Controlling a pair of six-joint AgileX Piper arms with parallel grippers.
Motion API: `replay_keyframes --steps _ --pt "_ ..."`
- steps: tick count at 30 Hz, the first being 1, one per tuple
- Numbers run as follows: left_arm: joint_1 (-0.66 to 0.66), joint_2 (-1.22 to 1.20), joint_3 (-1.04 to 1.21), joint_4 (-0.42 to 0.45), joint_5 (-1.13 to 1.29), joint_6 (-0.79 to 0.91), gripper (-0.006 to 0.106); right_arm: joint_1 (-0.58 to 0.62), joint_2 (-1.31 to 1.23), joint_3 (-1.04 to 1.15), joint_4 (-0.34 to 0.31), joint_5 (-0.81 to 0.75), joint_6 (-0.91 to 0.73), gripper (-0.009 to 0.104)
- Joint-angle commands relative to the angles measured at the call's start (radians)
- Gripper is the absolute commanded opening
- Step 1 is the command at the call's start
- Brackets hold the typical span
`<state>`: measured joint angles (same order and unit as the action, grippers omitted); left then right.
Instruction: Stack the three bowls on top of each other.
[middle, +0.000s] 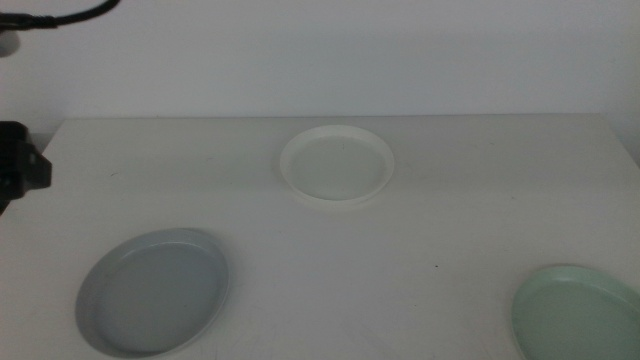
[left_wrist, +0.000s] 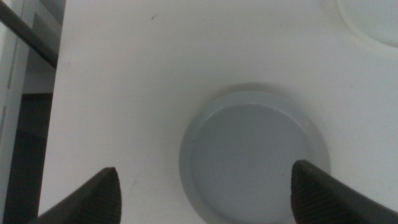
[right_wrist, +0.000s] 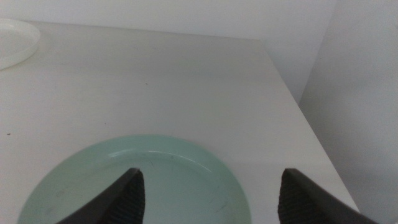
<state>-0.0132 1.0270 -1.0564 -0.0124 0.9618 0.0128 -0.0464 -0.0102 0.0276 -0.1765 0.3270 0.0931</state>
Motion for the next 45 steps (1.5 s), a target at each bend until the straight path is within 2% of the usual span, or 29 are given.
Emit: replay_keyframes --steps 1,7,15,17,27,36,45 --pt "-0.003 0.015 -0.035 0.002 -0.048 -0.013 0.105 0.001 -0.027 -0.006 -0.017 -0.074 -0.002 0.055" --pt "0.036 0.136 -0.035 0.004 -0.005 0.009 0.105 0.001 -0.027 -0.006 -0.017 -0.074 -0.002 0.055" --pt "0.178 0.334 -0.035 -0.183 0.008 0.218 0.105 0.001 -0.027 -0.006 -0.017 -0.074 -0.002 0.055" --pt "0.195 0.386 -0.035 -0.206 0.007 0.249 0.105 0.001 -0.027 -0.006 -0.017 -0.074 -0.002 0.055" --pt "0.195 0.637 -0.035 -0.217 -0.056 0.277 0.105 0.001 -0.027 -0.006 -0.017 -0.074 -0.002 0.055" --pt "0.192 0.74 -0.035 -0.235 -0.116 0.289 0.105 0.001 -0.027 -0.006 -0.017 -0.074 -0.002 0.055" --pt "0.191 0.786 -0.021 -0.247 -0.116 0.305 0.085 0.001 -0.027 -0.006 -0.017 -0.074 -0.002 0.055"
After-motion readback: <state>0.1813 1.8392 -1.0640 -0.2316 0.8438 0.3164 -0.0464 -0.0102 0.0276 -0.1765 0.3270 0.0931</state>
